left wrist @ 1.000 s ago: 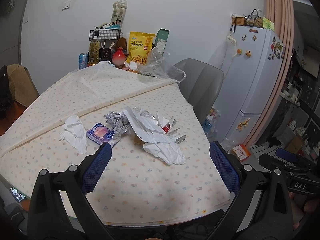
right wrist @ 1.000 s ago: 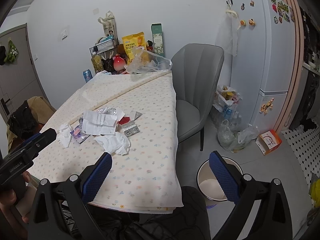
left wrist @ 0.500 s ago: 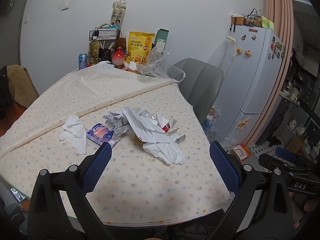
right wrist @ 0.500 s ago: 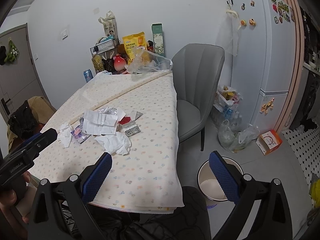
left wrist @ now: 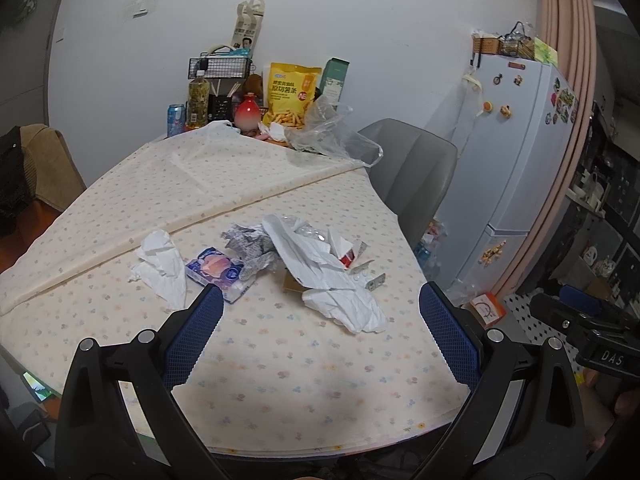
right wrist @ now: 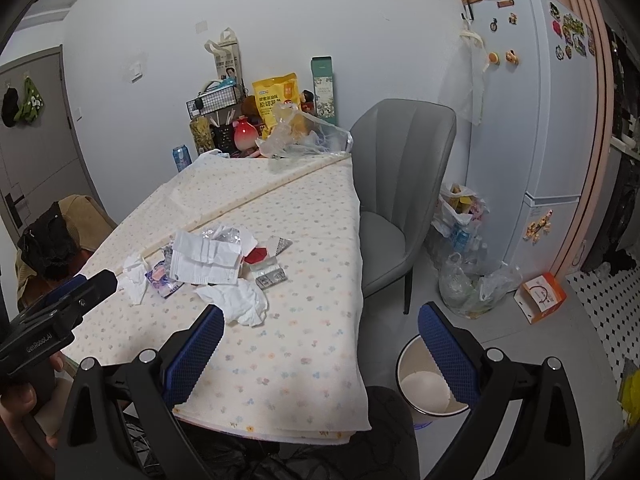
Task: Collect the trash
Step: 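Reach the right tool to the white tissue and close on it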
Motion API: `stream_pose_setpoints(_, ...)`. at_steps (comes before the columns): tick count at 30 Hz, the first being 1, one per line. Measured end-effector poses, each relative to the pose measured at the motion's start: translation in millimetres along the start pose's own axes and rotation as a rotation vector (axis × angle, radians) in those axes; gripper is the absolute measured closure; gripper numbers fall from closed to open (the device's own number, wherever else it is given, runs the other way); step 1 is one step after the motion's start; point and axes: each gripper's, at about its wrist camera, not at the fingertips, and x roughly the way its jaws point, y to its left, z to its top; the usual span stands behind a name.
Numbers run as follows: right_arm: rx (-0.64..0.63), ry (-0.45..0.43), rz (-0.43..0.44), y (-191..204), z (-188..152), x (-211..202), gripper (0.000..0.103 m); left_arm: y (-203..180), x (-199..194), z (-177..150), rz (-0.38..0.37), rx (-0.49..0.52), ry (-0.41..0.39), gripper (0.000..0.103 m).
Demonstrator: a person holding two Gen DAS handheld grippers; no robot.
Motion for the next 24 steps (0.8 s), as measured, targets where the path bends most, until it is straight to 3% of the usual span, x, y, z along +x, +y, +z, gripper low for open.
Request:
stream_pose_setpoints(14, -0.076, -0.021, 0.091, 39.4, 20.0, 32.3, 0.008, 80.3, 2.6, 5.9, 0.113, -0.125, -0.011, 0.006)
stream_pose_setpoints(24, -0.111, 0.064, 0.203, 66.1, 16.1, 73.4, 0.02, 134.8, 20.8, -2.1, 0.159, -0.219, 0.035, 0.021)
